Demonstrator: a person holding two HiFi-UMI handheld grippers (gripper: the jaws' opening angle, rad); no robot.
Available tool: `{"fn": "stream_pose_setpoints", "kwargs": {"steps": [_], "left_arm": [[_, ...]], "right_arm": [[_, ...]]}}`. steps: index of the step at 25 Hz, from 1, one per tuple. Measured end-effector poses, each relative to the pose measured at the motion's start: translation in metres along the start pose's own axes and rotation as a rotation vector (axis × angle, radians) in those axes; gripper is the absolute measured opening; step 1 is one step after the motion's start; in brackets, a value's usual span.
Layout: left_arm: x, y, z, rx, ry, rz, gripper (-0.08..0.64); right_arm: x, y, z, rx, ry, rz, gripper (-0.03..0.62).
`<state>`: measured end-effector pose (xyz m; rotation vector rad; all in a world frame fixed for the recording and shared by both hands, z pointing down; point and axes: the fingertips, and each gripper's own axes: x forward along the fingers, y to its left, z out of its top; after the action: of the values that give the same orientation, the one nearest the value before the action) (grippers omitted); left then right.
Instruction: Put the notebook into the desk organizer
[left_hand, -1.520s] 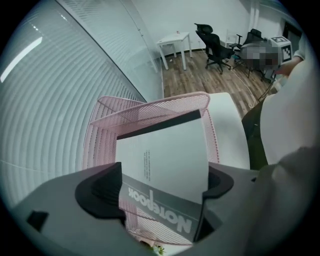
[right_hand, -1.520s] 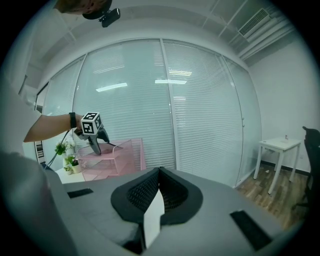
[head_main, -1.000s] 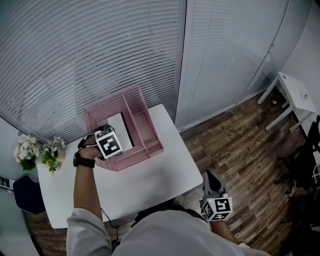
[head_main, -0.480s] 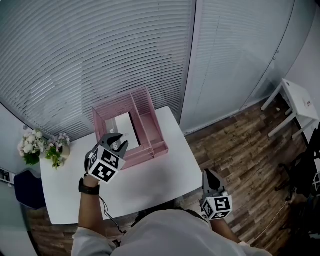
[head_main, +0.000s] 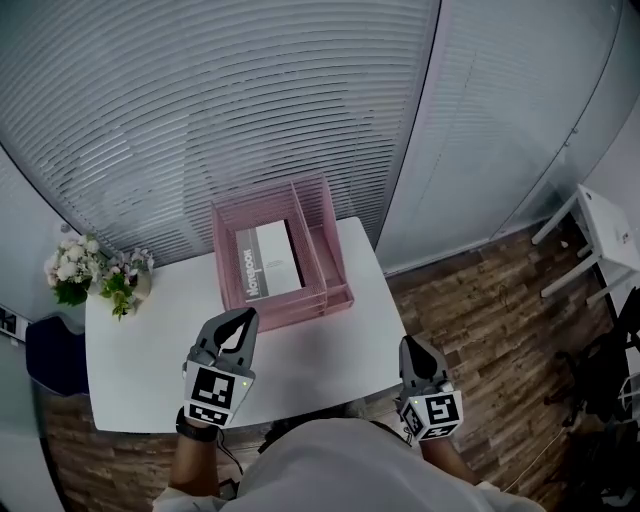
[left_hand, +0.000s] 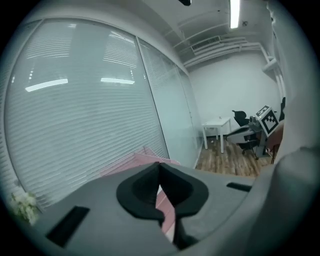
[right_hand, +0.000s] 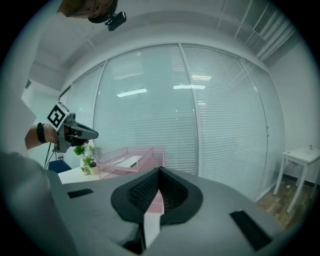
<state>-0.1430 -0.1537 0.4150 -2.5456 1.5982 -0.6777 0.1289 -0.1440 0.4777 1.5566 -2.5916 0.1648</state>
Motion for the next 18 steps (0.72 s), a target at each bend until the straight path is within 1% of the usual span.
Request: {"fn": "stream_pose_setpoints", "kwargs": {"steps": [6,11,18], "left_arm": [[-0.029,0.008,-0.011,-0.136,-0.133,0.051,0.008],[-0.041,0.008,-0.022,-0.224,-0.176,0.063,0.008],[-0.041,0.012,-0.032,-0.251,-0.195,0.049,0.008]], "right_arm": [[0.007,0.017,0.007,-0.019,-0.005,0.030,0.012],[0.012,0.029,0.011,-0.033,-0.003,0.047,0.012],[0.028,0.046,0.013,-0.048,-0.005,0.065,0.012]]}}
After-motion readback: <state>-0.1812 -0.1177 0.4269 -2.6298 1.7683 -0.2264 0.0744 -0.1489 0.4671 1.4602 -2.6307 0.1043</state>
